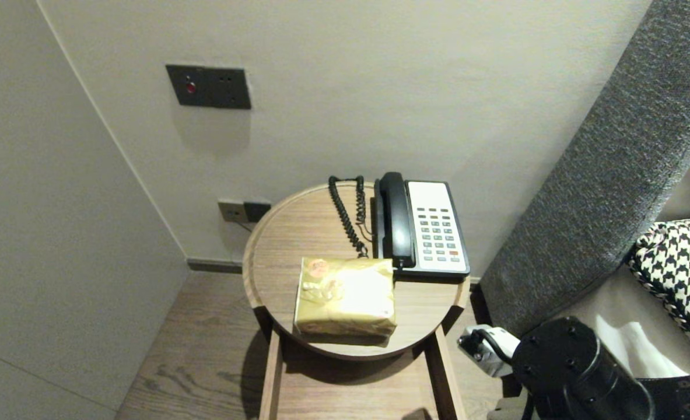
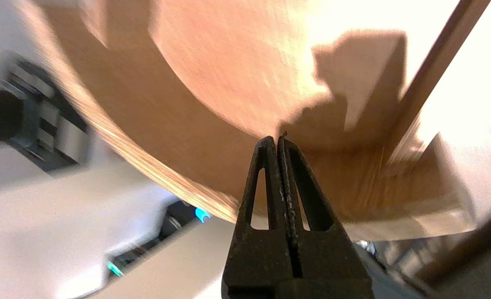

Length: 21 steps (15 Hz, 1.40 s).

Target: Put the tissue on the table in the drawer one by one

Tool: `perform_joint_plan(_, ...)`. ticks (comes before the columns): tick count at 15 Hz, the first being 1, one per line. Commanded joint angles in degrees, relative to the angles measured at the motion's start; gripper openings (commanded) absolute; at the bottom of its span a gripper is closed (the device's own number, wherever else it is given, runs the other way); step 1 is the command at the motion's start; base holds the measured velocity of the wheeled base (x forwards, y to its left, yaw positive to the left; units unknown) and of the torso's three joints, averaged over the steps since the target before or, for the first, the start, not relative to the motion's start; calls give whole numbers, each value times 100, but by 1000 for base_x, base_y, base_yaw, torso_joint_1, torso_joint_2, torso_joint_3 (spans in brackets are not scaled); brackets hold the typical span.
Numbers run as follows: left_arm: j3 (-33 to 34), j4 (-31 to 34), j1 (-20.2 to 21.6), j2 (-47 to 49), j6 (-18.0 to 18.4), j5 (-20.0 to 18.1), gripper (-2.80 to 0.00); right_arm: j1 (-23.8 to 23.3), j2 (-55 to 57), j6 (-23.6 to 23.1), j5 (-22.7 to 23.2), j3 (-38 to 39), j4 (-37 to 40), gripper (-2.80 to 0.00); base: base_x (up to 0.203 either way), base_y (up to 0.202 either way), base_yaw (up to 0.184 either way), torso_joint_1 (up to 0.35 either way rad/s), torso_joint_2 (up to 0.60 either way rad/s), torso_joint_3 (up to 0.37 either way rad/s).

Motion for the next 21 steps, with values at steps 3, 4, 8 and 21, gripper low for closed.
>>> perform_joint_plan(3,0,-3,6,-9,-5,0,-280,-89,-474,-136,-15,-880,742,-280,0,0,0,0,0,0)
perform_joint_plan(4,0,-3,-3,-9,-5,0,-280,-87,-533,-159,-30,-1130,1074,-280,0,0,0,0,0,0)
perform_joint_plan(8,0,-3,6,-17,-5,0,-280,-98,-783,-170,-185,-1192,1338,-280,0,0,0,0,0,0)
perform_joint_plan(21,0,-3,6,-9,-5,0,-280,215,-1393,-692,-1203,-966,1339,-280,0,0,0,0,0,0)
